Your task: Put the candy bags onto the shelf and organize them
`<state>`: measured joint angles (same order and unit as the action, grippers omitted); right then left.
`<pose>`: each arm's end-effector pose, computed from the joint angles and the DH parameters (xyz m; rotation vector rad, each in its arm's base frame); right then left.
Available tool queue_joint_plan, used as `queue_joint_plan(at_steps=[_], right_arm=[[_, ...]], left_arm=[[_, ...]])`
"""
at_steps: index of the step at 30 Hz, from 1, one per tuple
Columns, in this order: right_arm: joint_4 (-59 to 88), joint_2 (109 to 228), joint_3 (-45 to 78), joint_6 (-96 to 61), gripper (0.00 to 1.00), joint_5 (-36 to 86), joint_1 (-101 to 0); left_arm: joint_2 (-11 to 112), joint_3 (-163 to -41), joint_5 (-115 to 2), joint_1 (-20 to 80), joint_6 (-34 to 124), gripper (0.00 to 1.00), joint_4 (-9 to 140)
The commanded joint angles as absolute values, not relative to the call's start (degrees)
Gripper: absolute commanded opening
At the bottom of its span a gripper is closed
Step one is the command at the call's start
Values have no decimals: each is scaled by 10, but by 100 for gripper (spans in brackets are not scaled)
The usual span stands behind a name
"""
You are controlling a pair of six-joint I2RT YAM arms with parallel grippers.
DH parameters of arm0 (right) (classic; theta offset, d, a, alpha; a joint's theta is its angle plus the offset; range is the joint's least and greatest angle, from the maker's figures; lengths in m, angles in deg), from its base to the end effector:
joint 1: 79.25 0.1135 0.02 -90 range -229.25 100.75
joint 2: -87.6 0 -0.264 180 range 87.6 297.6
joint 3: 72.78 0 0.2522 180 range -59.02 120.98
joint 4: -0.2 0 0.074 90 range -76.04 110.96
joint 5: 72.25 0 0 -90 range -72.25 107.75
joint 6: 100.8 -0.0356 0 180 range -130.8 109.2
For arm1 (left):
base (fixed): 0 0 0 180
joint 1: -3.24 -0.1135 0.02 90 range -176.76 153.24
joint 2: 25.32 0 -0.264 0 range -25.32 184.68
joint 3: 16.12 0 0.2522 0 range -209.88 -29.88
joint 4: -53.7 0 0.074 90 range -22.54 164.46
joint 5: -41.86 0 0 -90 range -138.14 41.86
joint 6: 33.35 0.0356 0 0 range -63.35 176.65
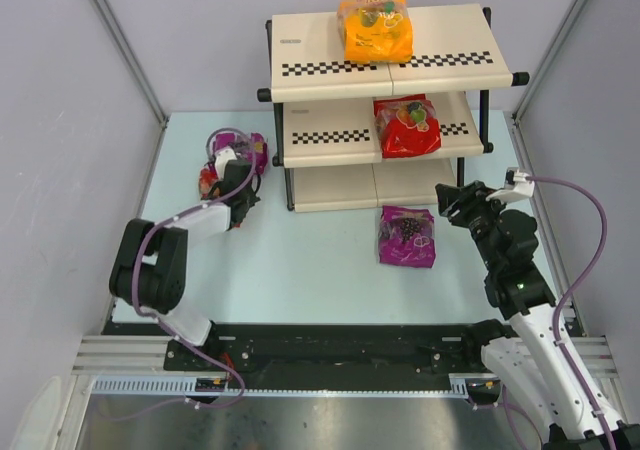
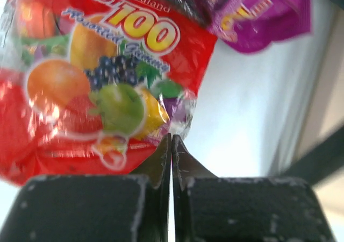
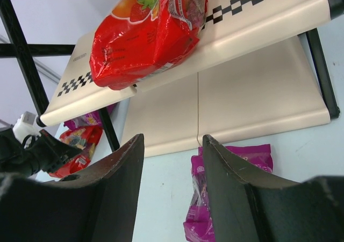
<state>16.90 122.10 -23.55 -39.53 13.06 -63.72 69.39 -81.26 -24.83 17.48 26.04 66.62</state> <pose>0.1509 0.0389 0.3234 0.2514 1.6115 0.5313 0.3327 -0.0699 0.1801 -0.5182 2.1797 0.0508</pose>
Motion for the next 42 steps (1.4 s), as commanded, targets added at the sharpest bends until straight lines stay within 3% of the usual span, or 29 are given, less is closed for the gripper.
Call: queue_joint_plan(at_steps=[1,11,13,14,15,17,26,34,42], right_arm=[[168,1208,-234,-402,52,134,-638],[184,1196,-234,-407,52,134,-634],[190,1194,-234,-406,52,133,-634],[191,1194,-234,-403,53,134,-634],[193,1193,-235,-403,52,134,-634],[193,1191,-235,-402,52,133,-635],[188,1198,-239,-397,53,134,-636],[183,1206,-239,-399,53,136,-636],[183,1209,-239,-398,53,135,-636]], left_arm=[[608,-759,-288,209,245,0,659],[469,-685,-216,310,220,0,704],[475,-697,-177,307,230,49,720],[483,-707,-168,301,239,68,741],[498,-734,-144,298,257,81,756],[516,-777,-123,292,282,87,792],[576,-828,-80,283,409,87,810],[652,-847,-24,280,467,74,813],[718,-866,-10,256,489,67,796]])
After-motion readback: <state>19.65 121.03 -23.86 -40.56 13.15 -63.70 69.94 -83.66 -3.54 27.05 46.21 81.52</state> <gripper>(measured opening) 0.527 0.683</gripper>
